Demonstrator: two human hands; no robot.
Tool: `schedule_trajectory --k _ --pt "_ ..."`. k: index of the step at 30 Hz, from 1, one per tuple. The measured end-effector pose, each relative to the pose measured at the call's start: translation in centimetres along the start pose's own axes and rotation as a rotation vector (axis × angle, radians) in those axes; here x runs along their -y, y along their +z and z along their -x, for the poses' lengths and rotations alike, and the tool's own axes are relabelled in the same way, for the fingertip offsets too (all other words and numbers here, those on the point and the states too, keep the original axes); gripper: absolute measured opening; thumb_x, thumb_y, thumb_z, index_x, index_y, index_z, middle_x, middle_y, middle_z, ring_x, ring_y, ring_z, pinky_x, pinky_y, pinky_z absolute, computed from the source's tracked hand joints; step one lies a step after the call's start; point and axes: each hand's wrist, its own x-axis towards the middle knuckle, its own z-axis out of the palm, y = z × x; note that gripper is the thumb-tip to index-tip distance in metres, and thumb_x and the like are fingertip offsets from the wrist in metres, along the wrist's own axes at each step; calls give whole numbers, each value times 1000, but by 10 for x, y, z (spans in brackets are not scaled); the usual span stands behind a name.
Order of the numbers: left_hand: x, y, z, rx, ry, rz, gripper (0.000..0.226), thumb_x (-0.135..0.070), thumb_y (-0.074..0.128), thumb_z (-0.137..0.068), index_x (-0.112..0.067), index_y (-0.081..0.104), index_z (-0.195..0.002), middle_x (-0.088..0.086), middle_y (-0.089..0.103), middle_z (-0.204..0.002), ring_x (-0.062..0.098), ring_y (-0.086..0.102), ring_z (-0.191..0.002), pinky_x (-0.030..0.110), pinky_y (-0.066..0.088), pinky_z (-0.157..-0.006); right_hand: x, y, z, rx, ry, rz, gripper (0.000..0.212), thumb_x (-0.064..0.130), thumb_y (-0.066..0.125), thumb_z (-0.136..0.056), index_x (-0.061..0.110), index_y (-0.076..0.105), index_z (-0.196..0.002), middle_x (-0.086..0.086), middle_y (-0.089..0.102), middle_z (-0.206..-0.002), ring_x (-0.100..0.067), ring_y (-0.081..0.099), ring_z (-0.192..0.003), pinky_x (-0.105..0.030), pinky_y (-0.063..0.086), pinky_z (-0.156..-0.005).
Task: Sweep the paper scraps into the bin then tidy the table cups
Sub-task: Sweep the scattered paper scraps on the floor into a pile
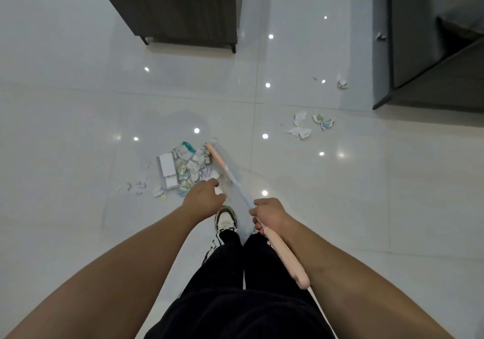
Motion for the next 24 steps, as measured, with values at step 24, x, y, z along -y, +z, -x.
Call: schedule_trajectory --k 24 --pt "-84 -35 -23 -58 171 -62 55 -41 54 -88 -15 48 -136 10 56 -130 26 52 -117 33 41 -91 43 -60 20 -141 -131 -179 16 -3 56 -83 1 64 -96 -11 49 -63 -15 42 -34 -20 37 -39"
